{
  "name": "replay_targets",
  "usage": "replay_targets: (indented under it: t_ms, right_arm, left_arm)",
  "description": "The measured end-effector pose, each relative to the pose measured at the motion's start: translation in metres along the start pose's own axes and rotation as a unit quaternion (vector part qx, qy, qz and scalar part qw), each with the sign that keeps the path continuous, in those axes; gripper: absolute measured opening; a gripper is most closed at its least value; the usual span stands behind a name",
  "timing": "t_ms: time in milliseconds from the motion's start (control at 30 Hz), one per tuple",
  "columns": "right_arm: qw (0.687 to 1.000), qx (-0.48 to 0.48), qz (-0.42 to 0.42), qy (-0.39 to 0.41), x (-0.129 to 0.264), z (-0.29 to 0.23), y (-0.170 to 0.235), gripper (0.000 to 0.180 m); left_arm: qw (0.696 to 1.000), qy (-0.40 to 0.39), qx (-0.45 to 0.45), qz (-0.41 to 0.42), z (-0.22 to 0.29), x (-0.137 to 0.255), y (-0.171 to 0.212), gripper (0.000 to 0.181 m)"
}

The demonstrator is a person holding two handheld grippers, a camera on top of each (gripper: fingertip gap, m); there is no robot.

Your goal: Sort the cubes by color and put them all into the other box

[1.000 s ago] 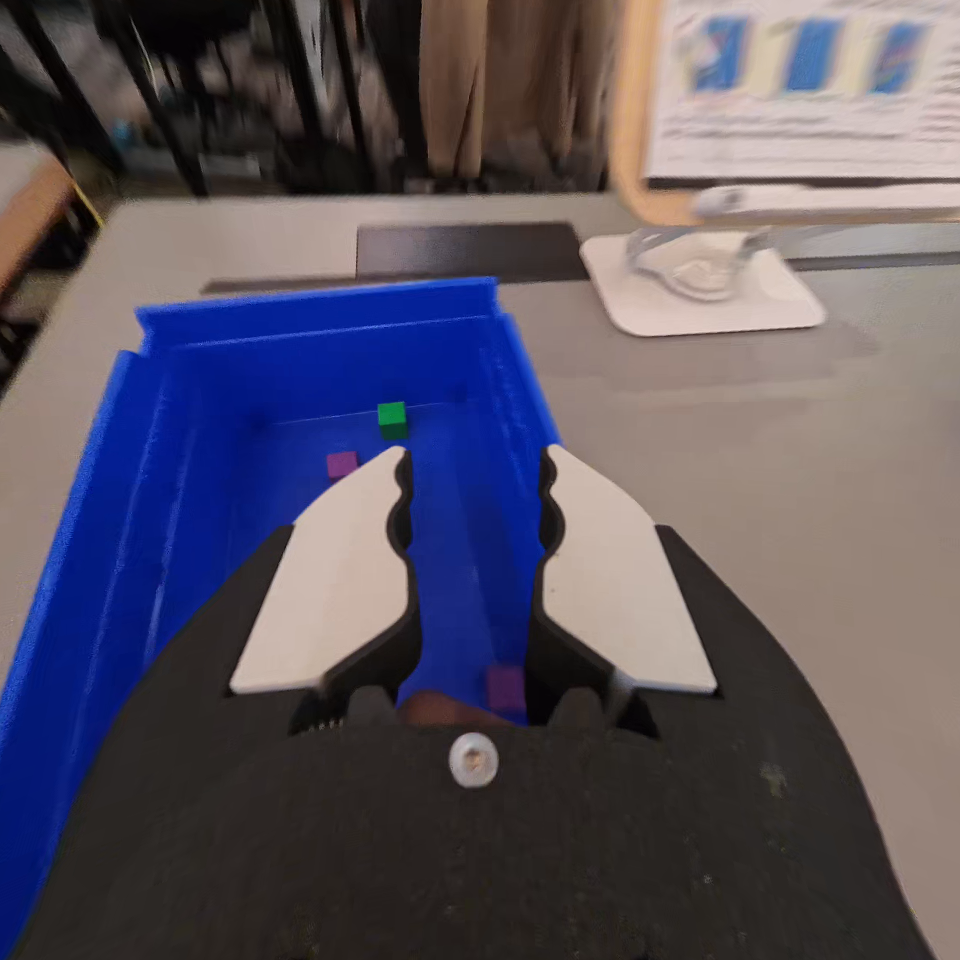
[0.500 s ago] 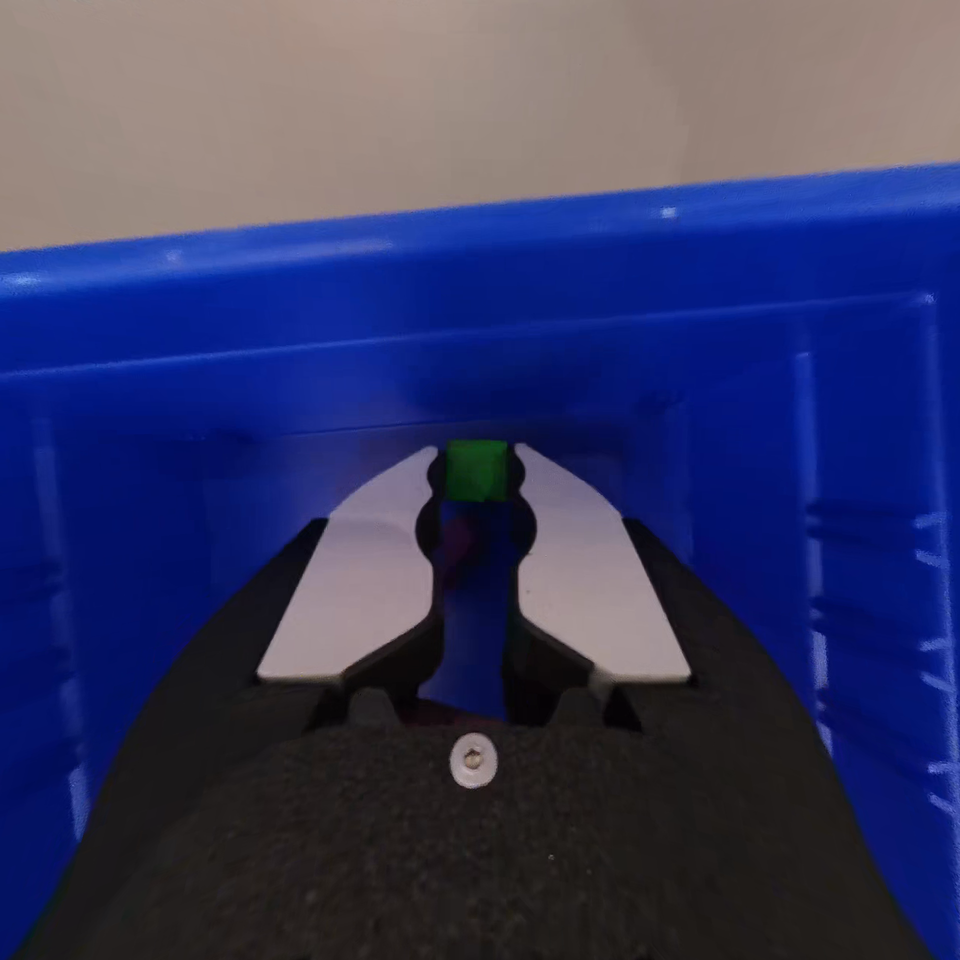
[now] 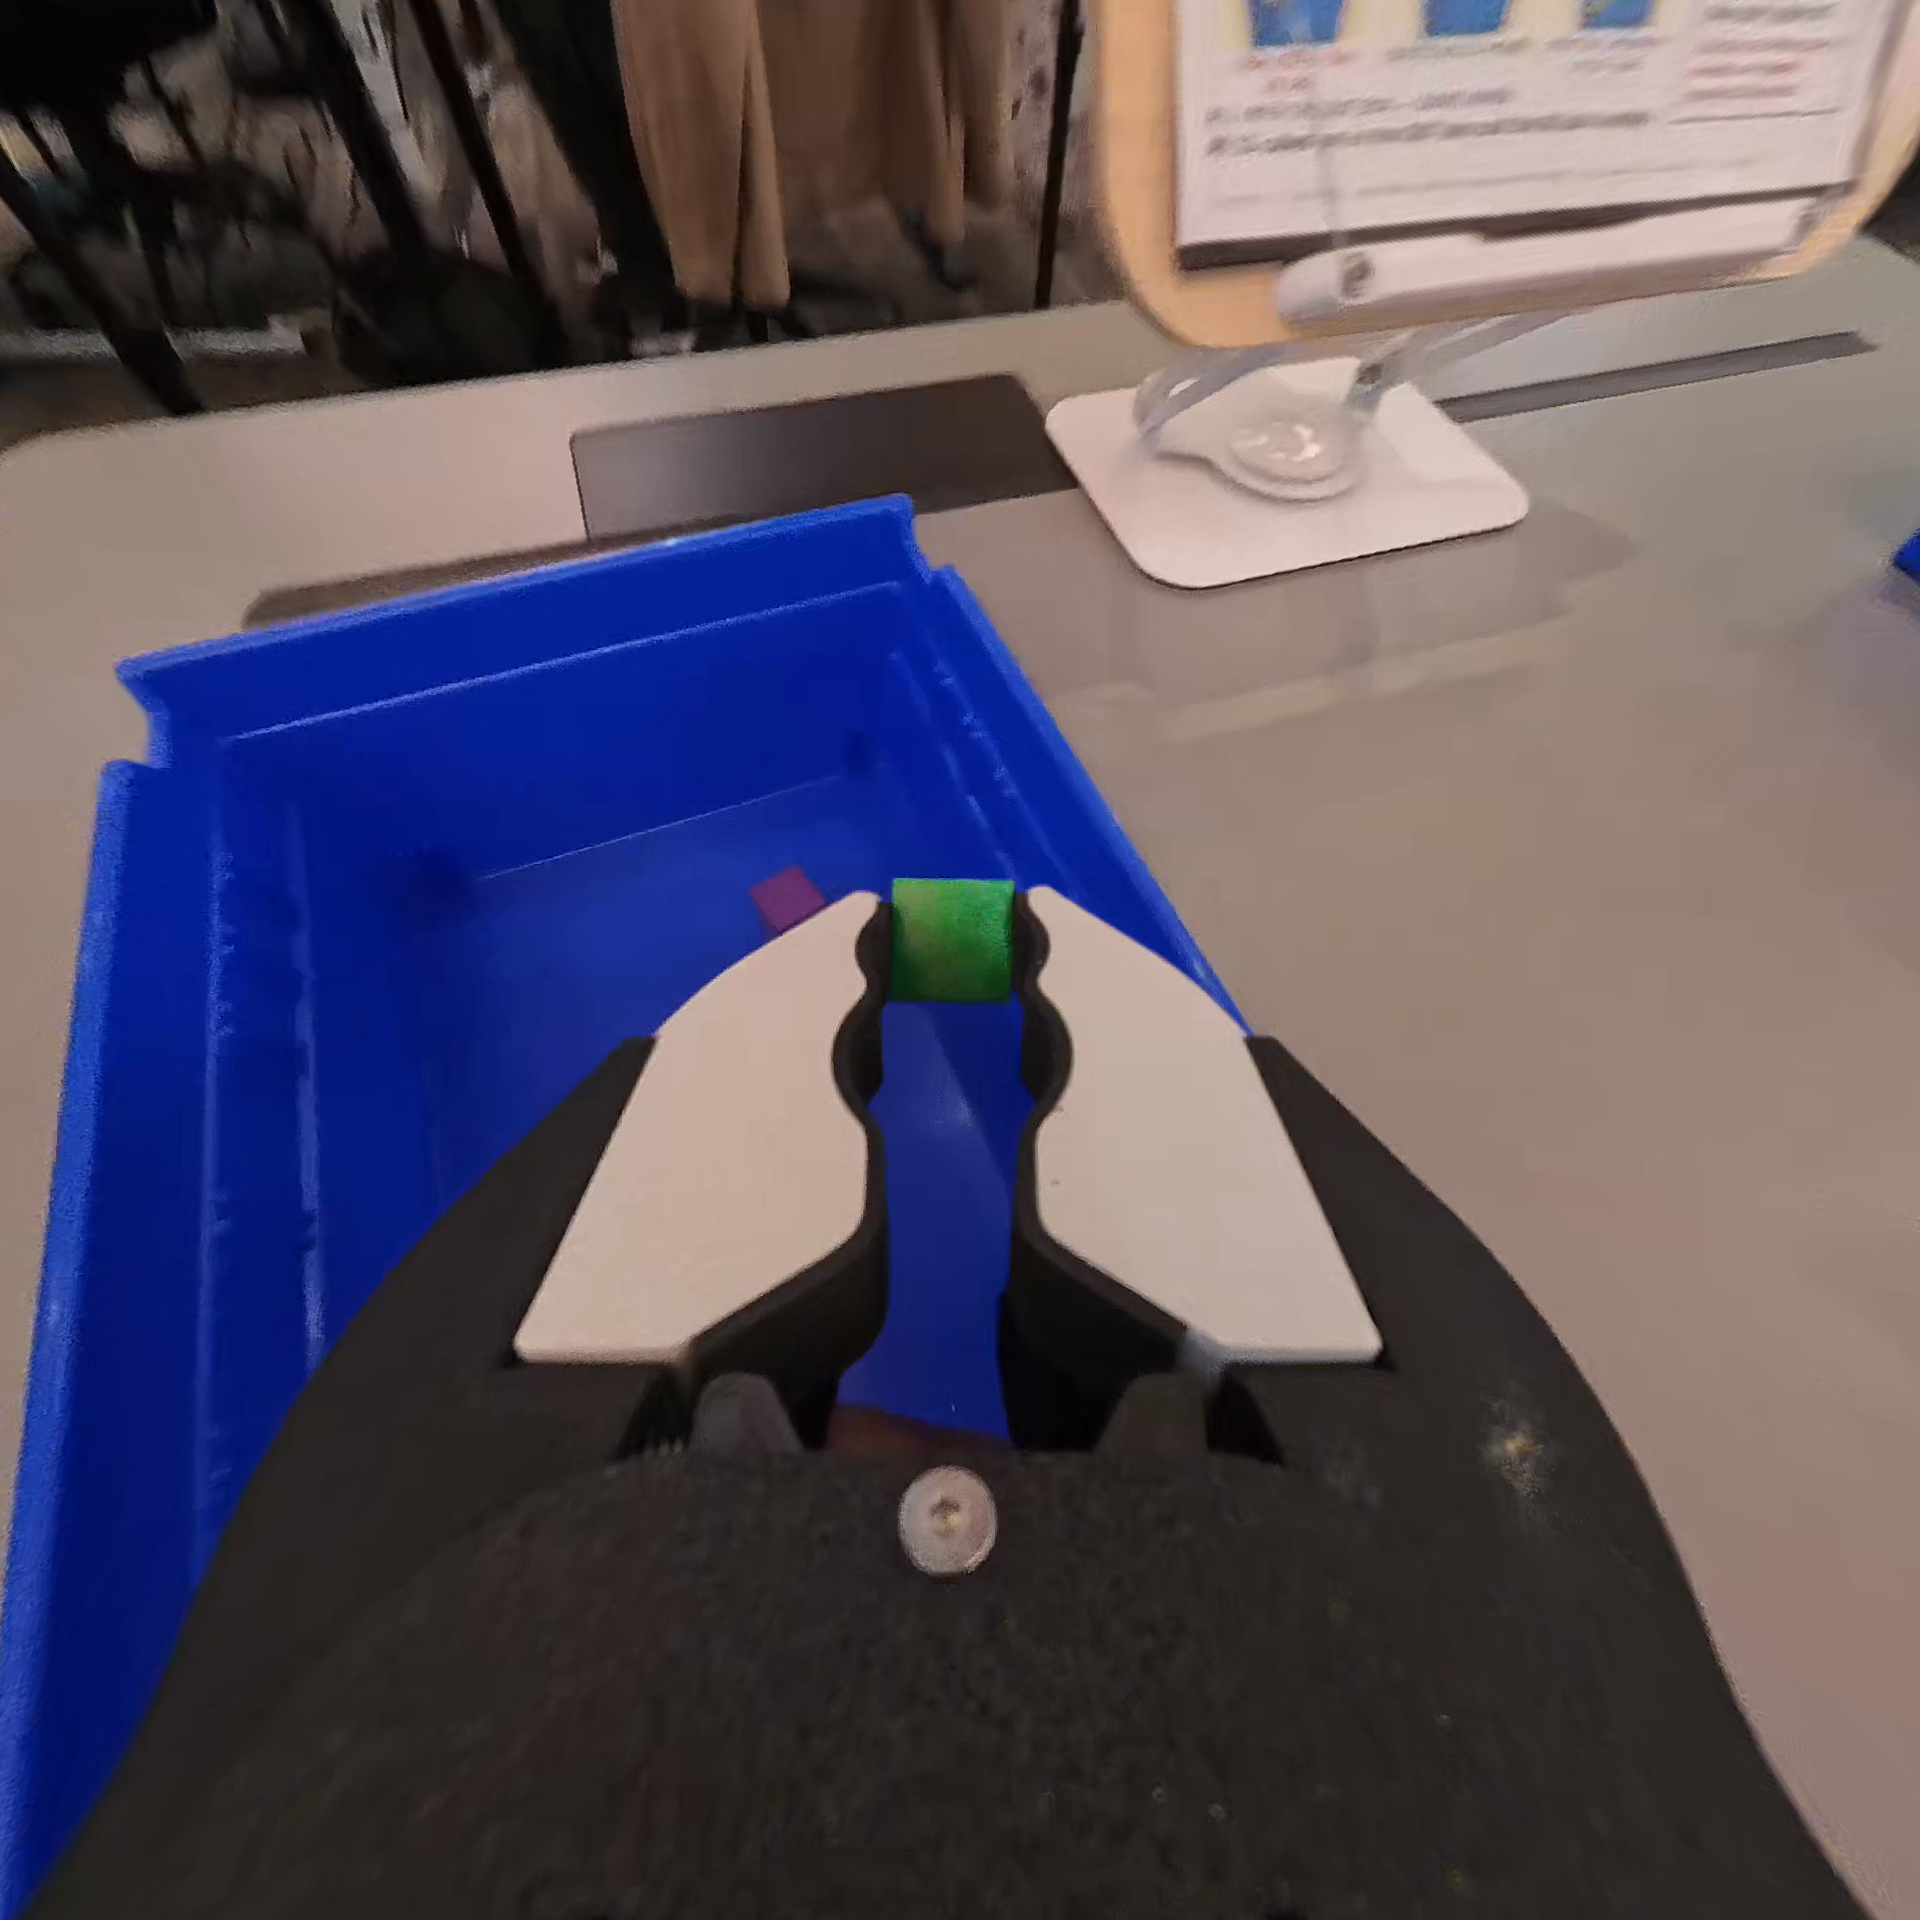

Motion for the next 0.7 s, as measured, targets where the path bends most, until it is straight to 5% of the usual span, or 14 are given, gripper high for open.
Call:
replay_targets:
  t_ms: [233, 367, 533, 700]
  right_arm:
    - [0.999, -0.043, 0.006, -0.022, -0.007, 0.006, -0.001, 0.039]
    - [0.981, -0.136, 0.024, -0.134, -0.032, 0.012, -0.016, 0.041]
    - [0.864, -0.327, 0.085, -0.373, -0.083, 0.022, -0.054, 0.044]
    - [0.772, -0.41, 0.13, -0.467, -0.126, 0.033, -0.065, 0.048]
  left_arm:
    - [0.995, 0.04, -0.04, 0.077, 0.017, 0.042, 0.034, 0.021]
    - [0.974, 0.131, -0.104, 0.154, 0.048, 0.055, 0.017, 0.021]
    - [0.89, 0.299, -0.214, 0.271, 0.129, 0.085, -0.014, 0.021]
    - [0.82, 0.415, -0.24, 0.311, 0.201, 0.102, -0.024, 0.021]
Point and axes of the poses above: each gripper's, where its closed fingertips meet, x back along the fingers, y out of its underside, z = x × y across the jaws, the point moved 10 cm from there along x, back along the fingers, and after that the axes turned 15 degrees about -y, right-handed, at the moved point
